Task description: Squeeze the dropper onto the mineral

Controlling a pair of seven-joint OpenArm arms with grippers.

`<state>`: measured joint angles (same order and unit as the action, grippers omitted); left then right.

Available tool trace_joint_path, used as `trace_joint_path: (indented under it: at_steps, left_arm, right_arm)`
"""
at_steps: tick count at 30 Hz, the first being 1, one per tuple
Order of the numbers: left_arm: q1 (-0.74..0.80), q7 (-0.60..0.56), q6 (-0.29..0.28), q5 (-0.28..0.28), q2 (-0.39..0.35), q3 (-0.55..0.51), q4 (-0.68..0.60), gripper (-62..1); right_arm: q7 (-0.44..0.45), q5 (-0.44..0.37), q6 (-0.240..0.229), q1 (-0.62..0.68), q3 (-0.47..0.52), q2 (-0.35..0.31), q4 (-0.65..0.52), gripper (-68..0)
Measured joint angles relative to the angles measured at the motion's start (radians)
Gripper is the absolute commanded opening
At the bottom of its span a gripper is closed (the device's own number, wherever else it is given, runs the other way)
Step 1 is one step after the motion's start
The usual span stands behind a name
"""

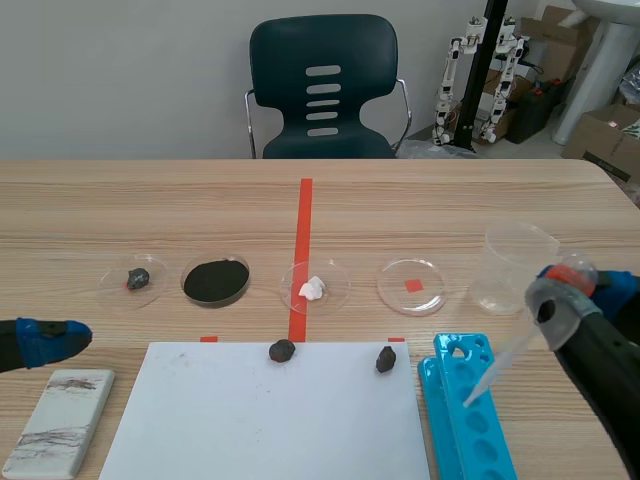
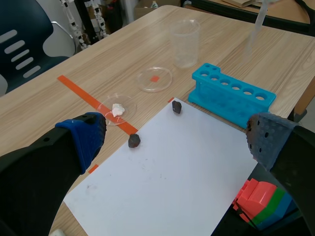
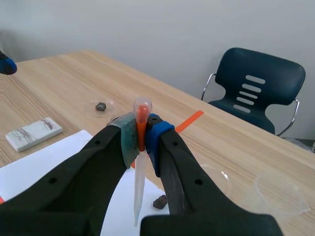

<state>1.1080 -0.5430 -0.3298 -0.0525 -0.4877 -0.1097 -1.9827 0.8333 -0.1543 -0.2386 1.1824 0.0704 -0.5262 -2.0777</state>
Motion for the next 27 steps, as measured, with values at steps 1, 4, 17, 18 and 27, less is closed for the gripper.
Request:
trace_joint_path:
  at_steps: [1, 4, 17, 18, 27]
  left_arm:
    - [0.000, 0.000, 0.000, 0.000, 0.000, 0.000, 0.000, -1.1]
    - [0.000, 0.000, 0.000, 0.000, 0.000, 0.000, 0.000, -1.1]
    - [0.000, 0.000, 0.000, 0.000, 0.000, 0.000, 0.000, -1.1]
    - [0.000, 0.000, 0.000, 0.000, 0.000, 0.000, 0.000, -1.1]
    - [0.000, 0.000, 0.000, 0.000, 0.000, 0.000, 0.000, -1.1]
  right_arm:
    - [0.012, 0.000, -0.013, 0.016, 0.015, 0.000, 0.000, -66.4]
    - [0.034, 0.000, -0.036, 0.051, 0.050, 0.000, 0.000, -66.4]
    - [0.030, 0.000, -0.039, 0.043, 0.051, 0.000, 0.000, -66.4]
    - [0.030, 0.000, -0.039, 0.043, 0.051, 0.000, 0.000, -66.5]
    - [0.030, 0.000, -0.039, 0.043, 0.051, 0.000, 0.000, -66.4]
